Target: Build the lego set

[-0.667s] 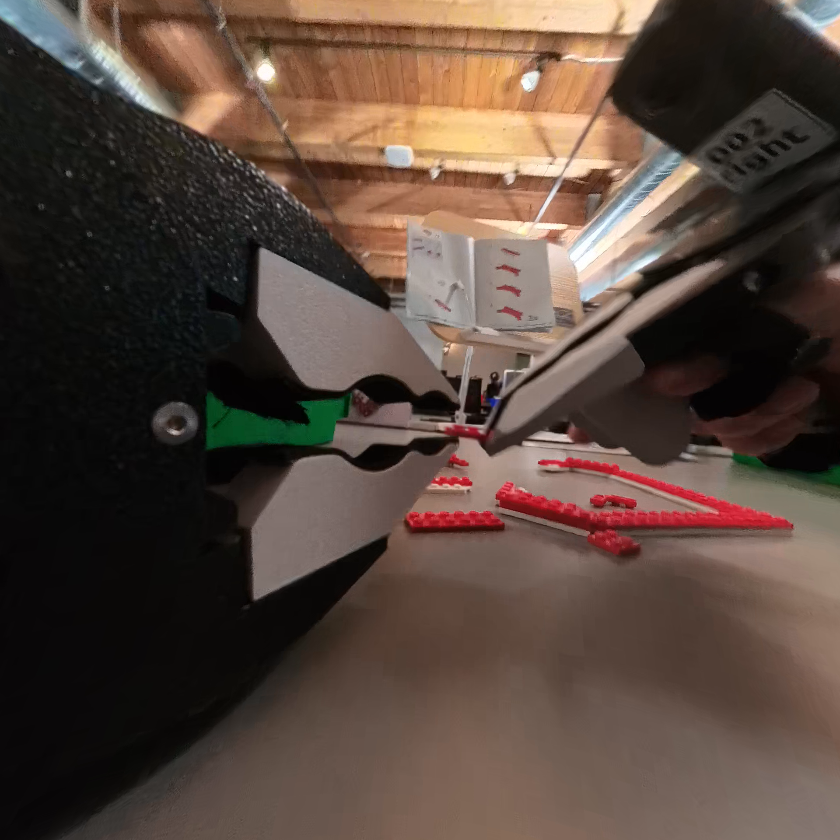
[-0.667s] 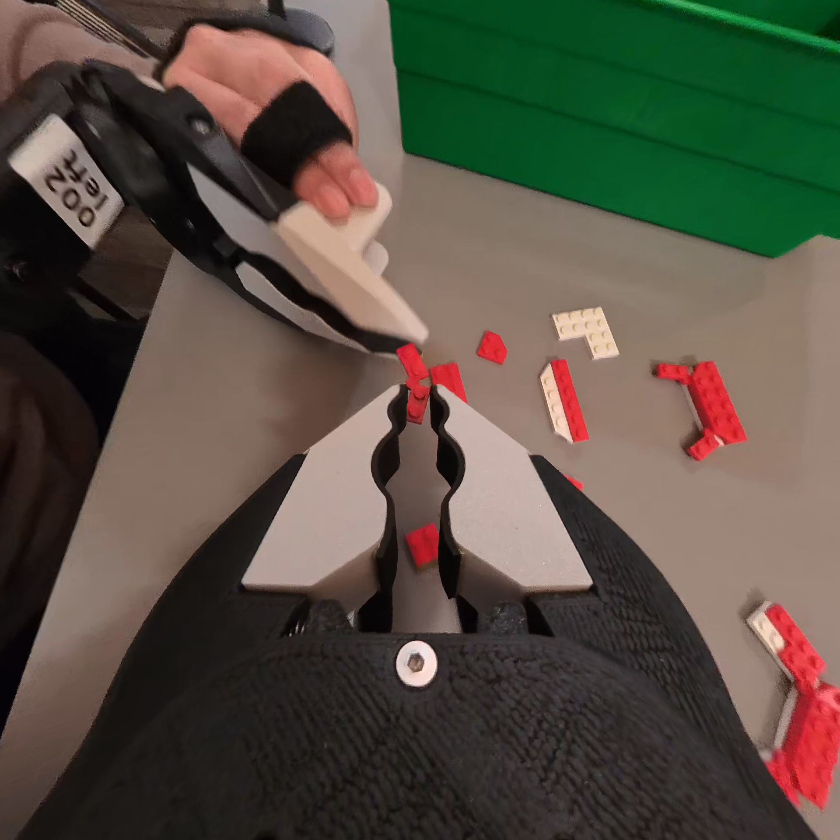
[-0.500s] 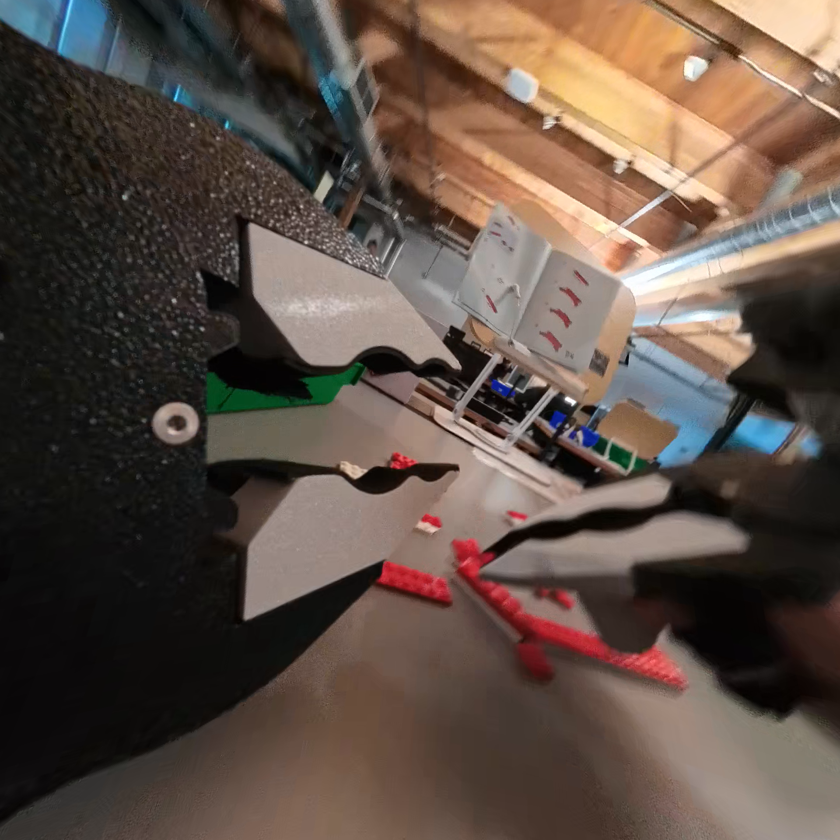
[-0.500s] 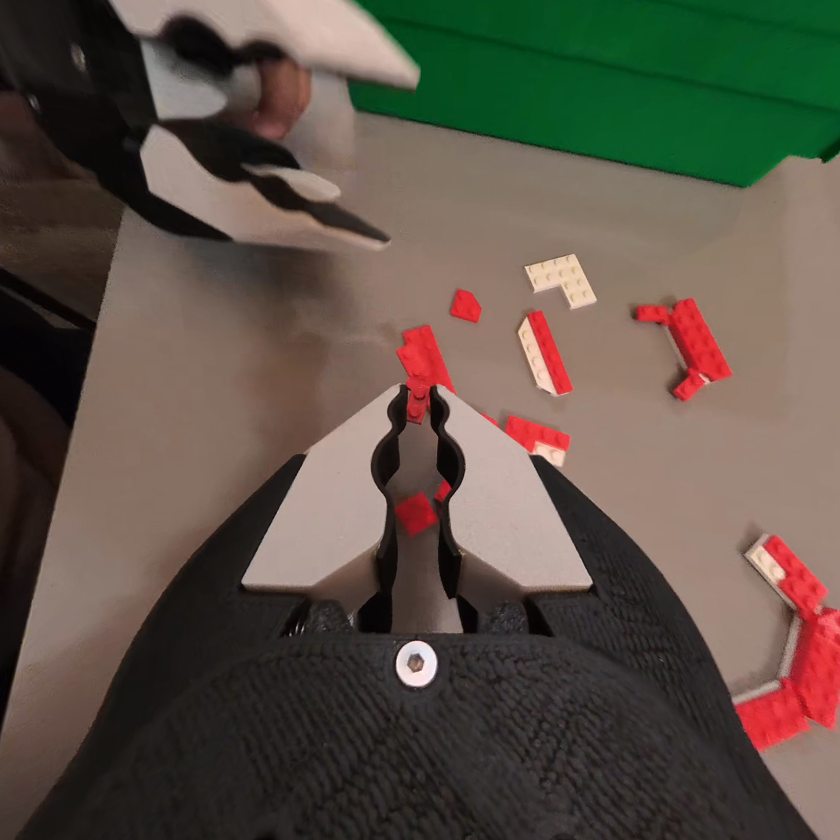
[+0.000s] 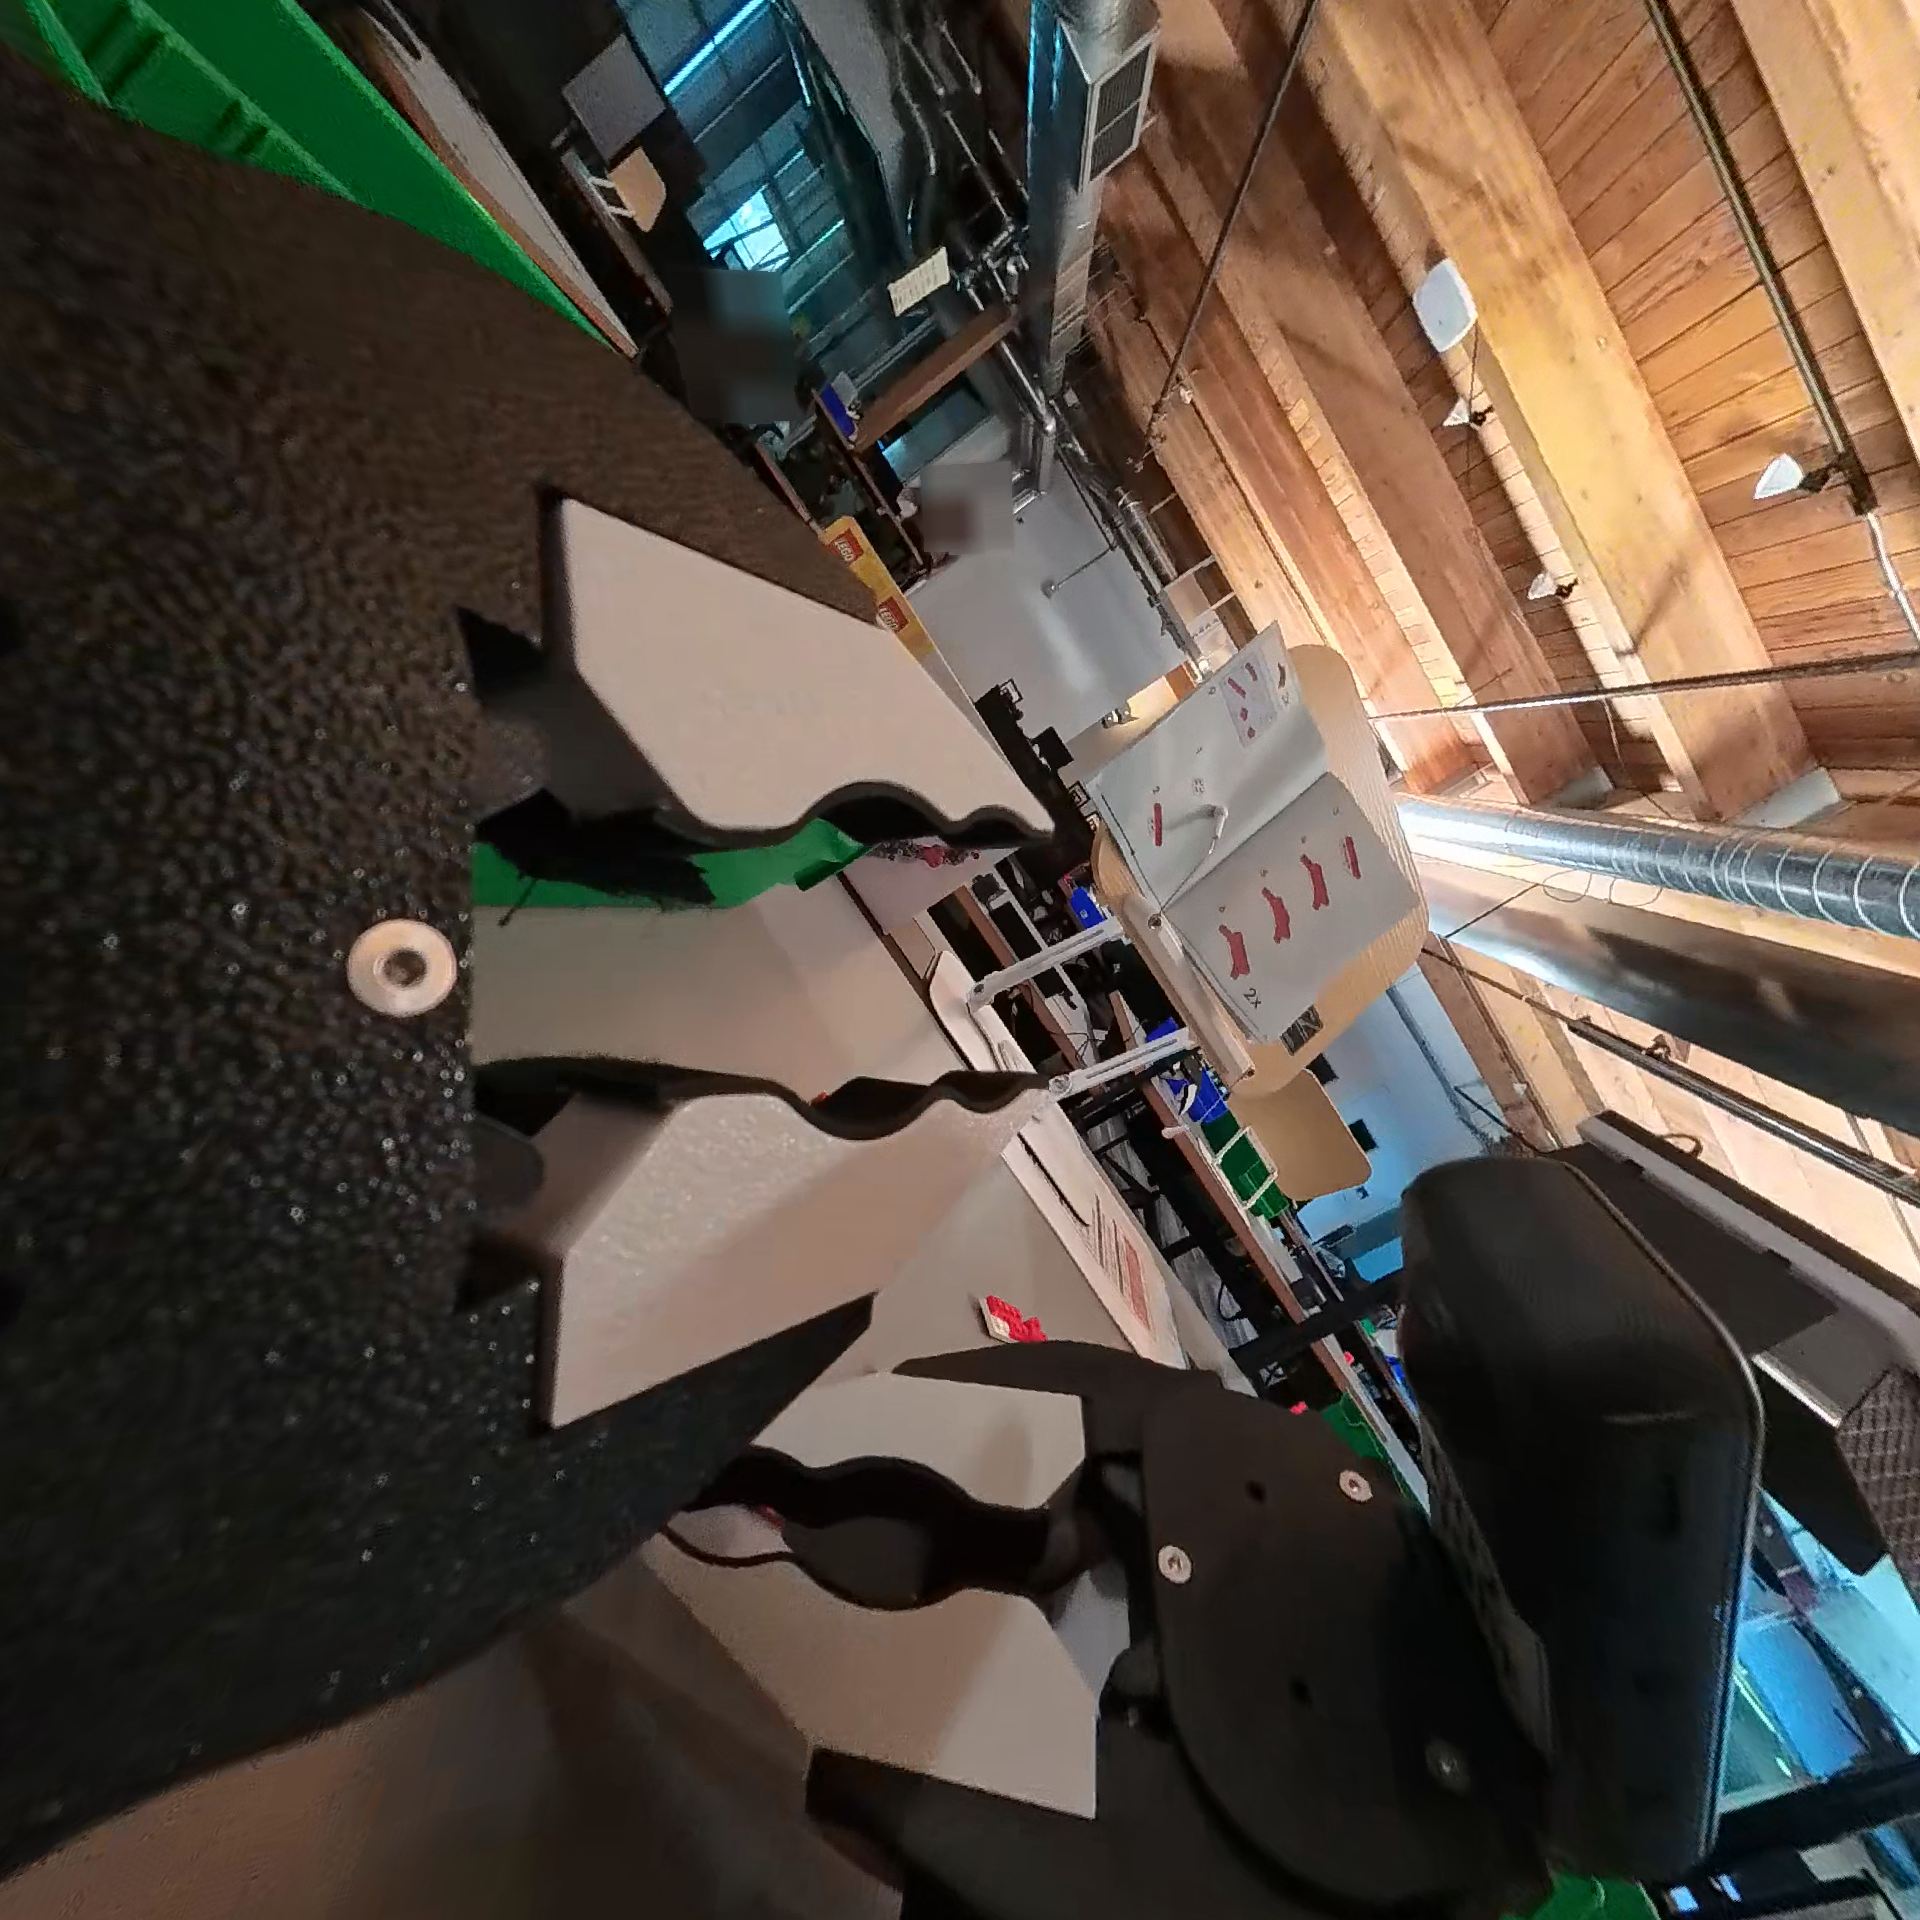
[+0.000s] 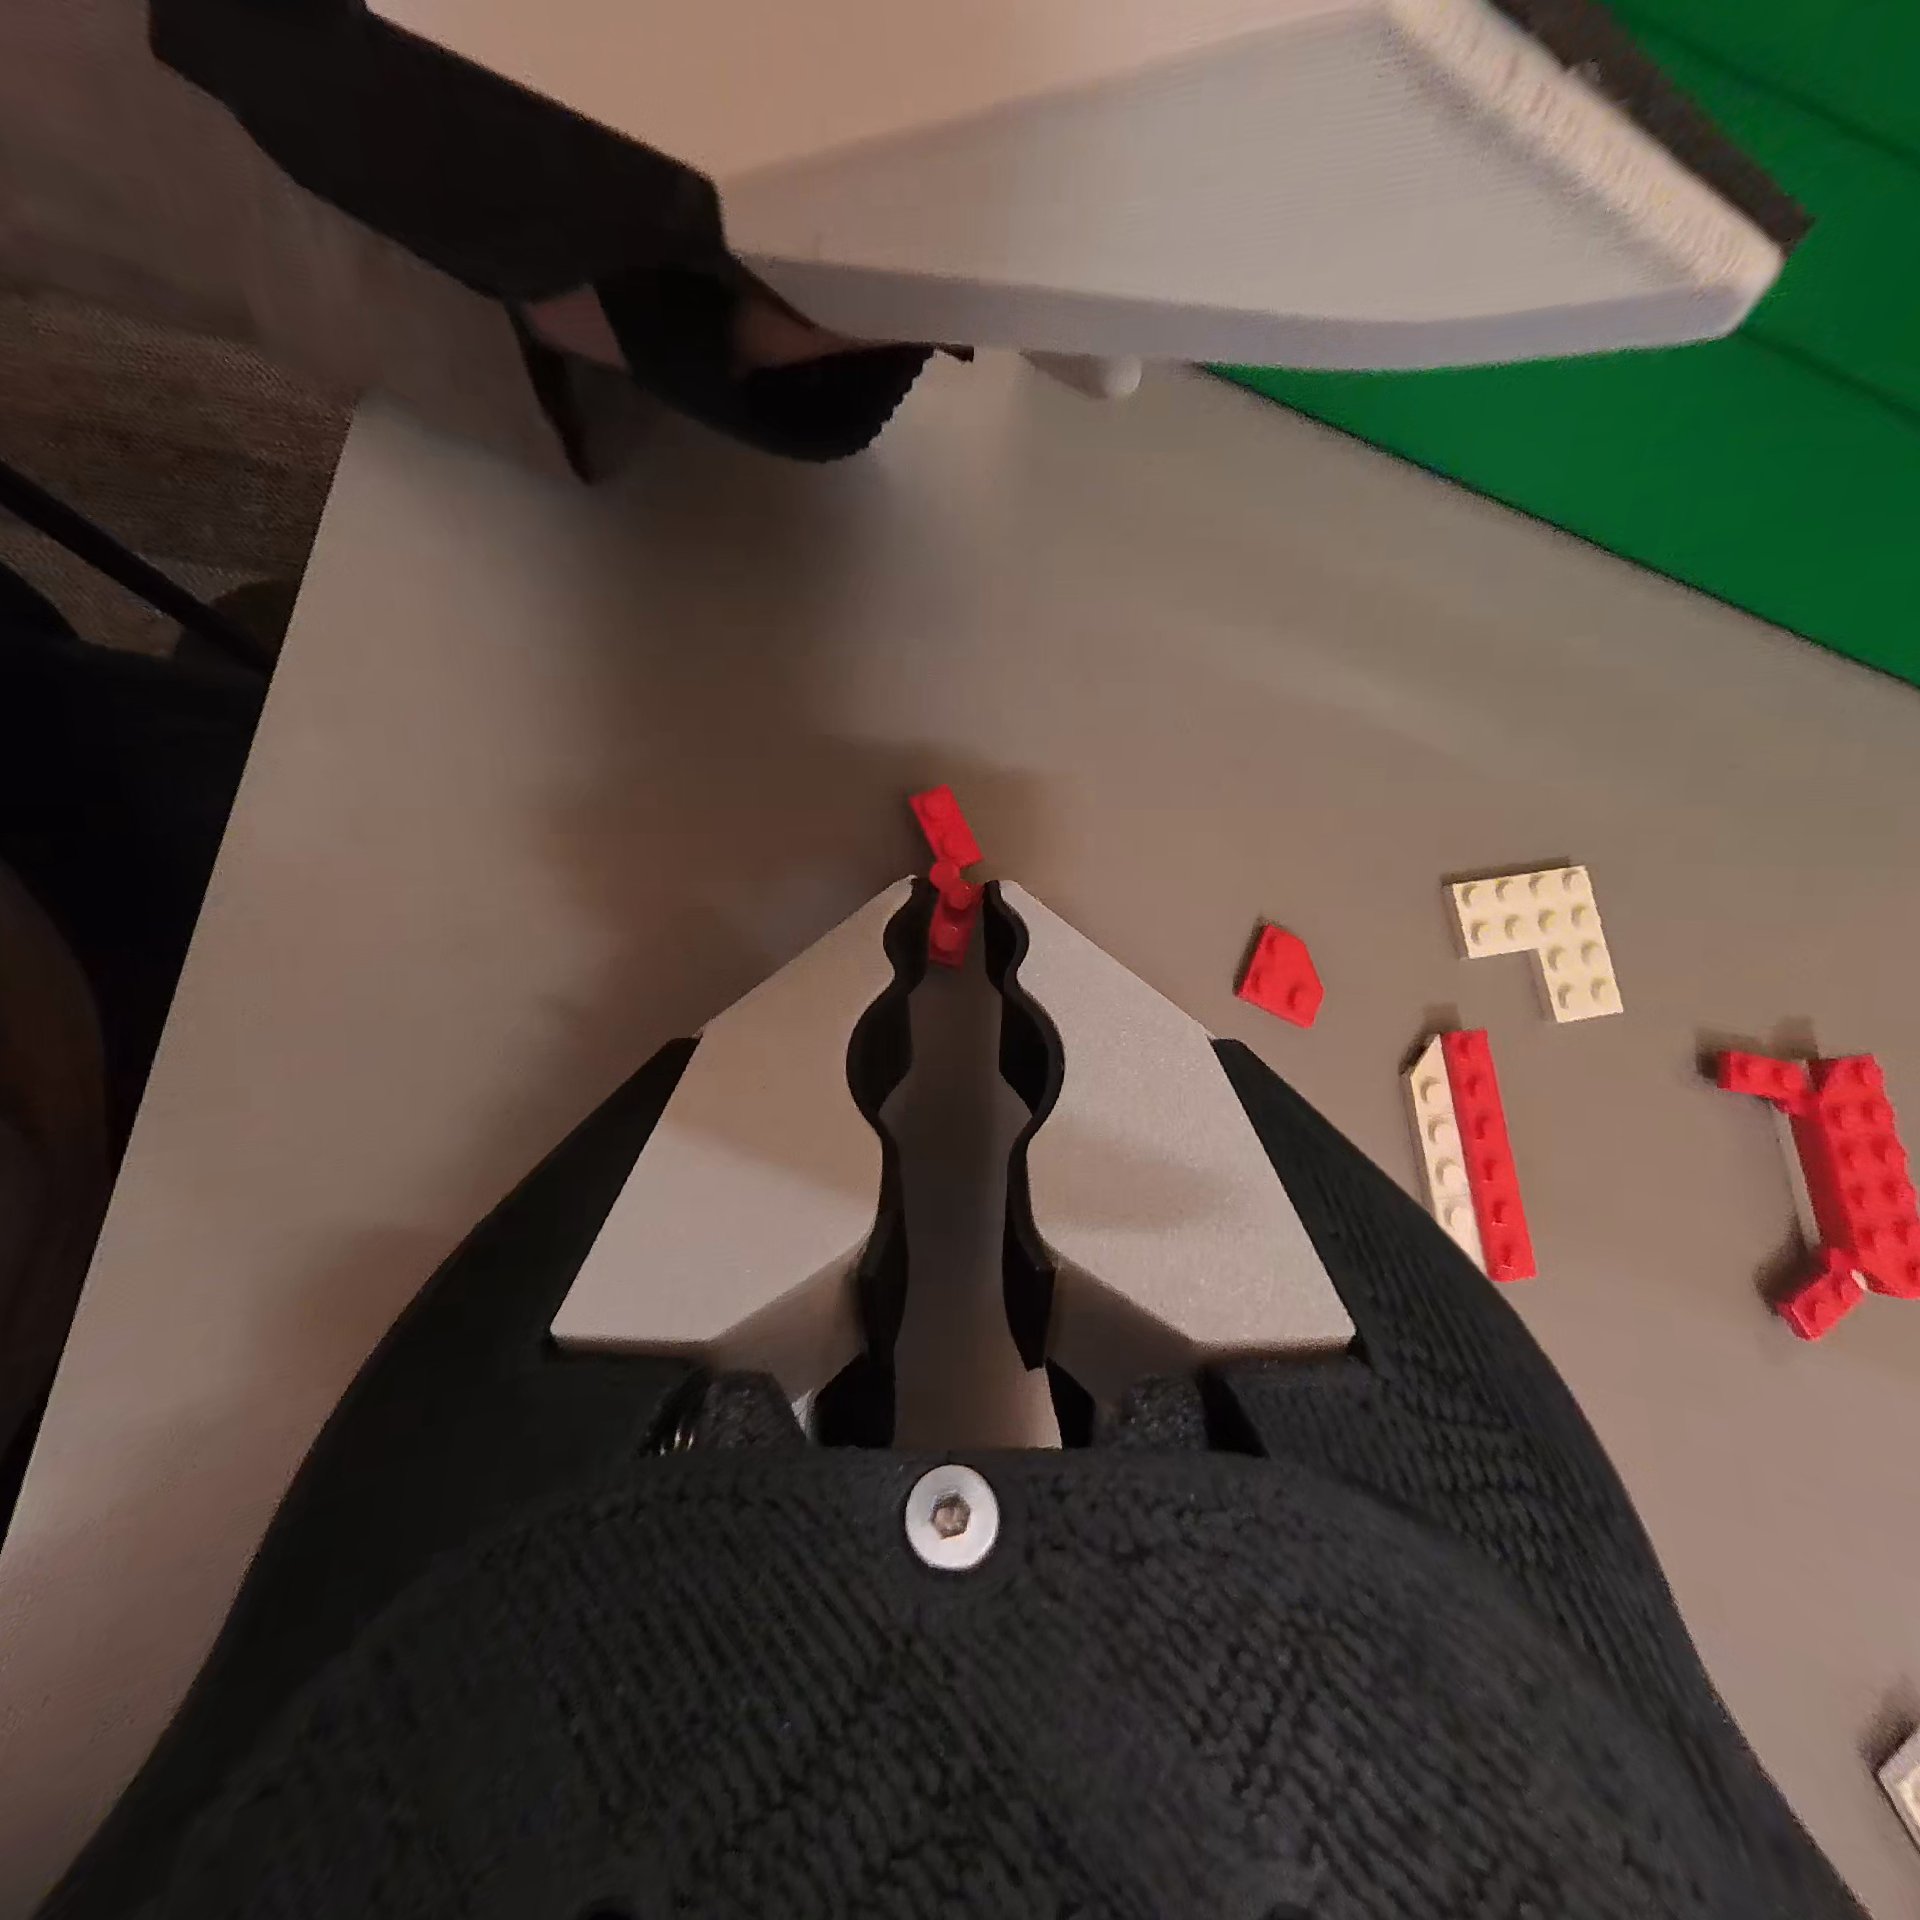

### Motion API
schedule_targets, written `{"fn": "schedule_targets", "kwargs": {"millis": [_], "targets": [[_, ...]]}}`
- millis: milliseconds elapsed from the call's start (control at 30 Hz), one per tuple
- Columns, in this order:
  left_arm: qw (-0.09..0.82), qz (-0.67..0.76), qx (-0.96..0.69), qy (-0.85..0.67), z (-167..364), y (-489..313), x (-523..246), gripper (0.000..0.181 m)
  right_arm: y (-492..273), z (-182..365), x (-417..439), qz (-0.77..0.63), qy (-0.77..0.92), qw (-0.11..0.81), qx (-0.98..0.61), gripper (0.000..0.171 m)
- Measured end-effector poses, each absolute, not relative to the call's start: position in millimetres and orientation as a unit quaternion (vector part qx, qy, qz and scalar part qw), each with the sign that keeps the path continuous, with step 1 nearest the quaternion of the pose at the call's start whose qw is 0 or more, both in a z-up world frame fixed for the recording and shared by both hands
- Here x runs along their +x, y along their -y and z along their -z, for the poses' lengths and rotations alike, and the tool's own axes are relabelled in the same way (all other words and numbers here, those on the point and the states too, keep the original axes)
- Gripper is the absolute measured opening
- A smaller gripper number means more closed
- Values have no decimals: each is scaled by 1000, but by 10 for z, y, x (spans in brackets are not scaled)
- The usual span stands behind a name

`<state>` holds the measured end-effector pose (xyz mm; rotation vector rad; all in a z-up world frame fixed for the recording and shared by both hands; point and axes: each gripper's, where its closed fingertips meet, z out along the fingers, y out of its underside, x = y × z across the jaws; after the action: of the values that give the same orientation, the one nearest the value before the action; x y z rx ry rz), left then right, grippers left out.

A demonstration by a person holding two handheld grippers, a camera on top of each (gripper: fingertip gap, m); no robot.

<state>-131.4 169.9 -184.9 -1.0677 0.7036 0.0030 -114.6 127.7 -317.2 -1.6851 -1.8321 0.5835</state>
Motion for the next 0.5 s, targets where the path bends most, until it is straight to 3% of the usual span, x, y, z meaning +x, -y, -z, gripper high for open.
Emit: {"fn": "schedule_targets", "kwargs": {"millis": [267, 500], "targets": [[797, -1, -502, -336, 1877, -1721, -1288, 41, -1250, 3202, -1184, -229, 686, 282, -630, 14], [795, -2, -504, -337, 1888, -1731, -1284, 41, -1192, 3082, -1184, -265, 678, 291, -620, 29]]}}
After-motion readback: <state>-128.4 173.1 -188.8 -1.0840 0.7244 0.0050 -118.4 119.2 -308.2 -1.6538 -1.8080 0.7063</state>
